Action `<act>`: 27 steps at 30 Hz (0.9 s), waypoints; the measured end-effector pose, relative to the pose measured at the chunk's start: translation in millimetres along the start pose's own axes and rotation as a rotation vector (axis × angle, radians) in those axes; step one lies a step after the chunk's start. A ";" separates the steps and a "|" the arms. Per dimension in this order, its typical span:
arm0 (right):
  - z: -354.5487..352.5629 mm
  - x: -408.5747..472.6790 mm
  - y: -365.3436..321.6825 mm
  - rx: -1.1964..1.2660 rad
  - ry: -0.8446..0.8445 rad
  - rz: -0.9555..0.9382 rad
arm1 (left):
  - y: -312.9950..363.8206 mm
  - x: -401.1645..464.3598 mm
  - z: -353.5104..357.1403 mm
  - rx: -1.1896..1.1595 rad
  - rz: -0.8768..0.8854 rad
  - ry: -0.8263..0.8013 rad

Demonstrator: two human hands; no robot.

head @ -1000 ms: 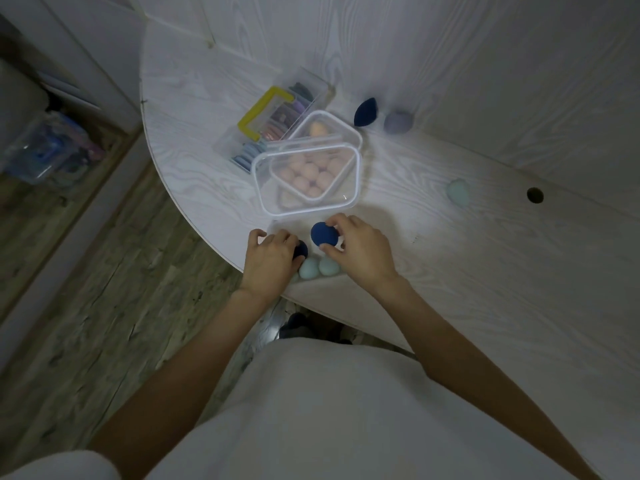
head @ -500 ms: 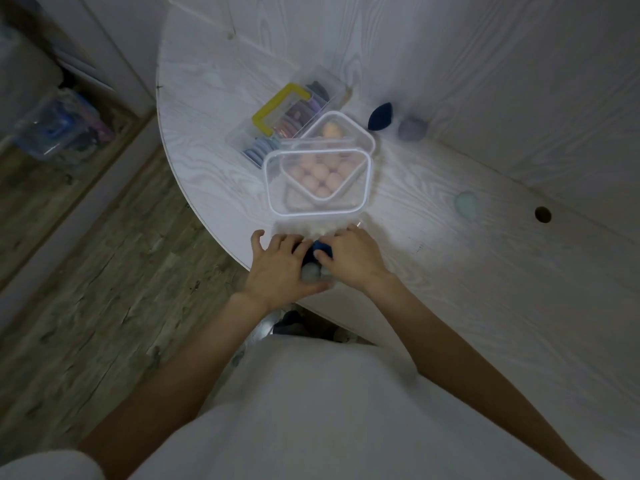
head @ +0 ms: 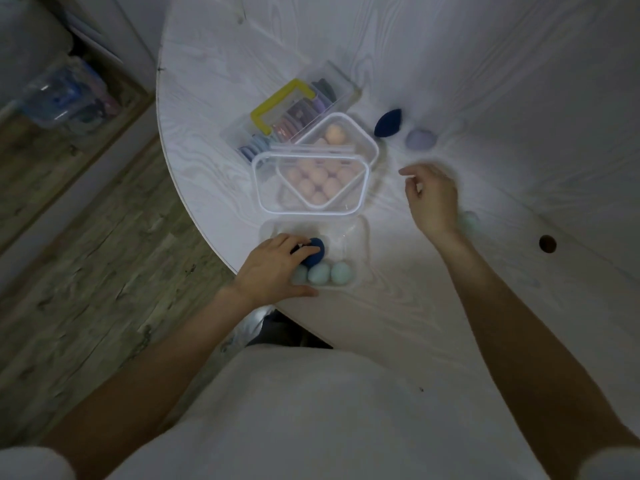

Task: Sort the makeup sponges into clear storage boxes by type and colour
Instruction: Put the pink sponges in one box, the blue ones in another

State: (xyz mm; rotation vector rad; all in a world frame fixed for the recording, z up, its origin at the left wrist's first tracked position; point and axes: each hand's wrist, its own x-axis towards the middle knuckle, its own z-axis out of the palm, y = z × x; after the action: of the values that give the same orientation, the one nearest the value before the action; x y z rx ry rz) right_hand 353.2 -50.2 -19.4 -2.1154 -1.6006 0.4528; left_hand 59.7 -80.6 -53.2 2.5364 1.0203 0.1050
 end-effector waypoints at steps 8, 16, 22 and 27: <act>42.7 119.1 21.0 -0.495 -0.246 -0.301 | 6.3 17.4 4.6 -0.004 -0.040 0.056; 21.8 103.8 25.5 -0.520 0.011 -0.324 | 8.7 28.5 2.5 -0.034 -0.072 0.024; -9.8 -15.7 -9.0 0.102 0.077 -0.035 | 11.7 24.9 4.5 -0.071 -0.096 0.046; -2.1 -69.2 -43.6 0.182 -0.128 -0.259 | 8.0 31.3 -1.3 -0.047 -0.068 -0.053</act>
State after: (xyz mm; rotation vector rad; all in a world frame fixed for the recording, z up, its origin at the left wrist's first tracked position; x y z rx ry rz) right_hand 299.7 -107.1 5.0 -1.7472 -1.8010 0.6299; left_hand 87.5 -64.2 -51.3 2.4463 1.0695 0.0415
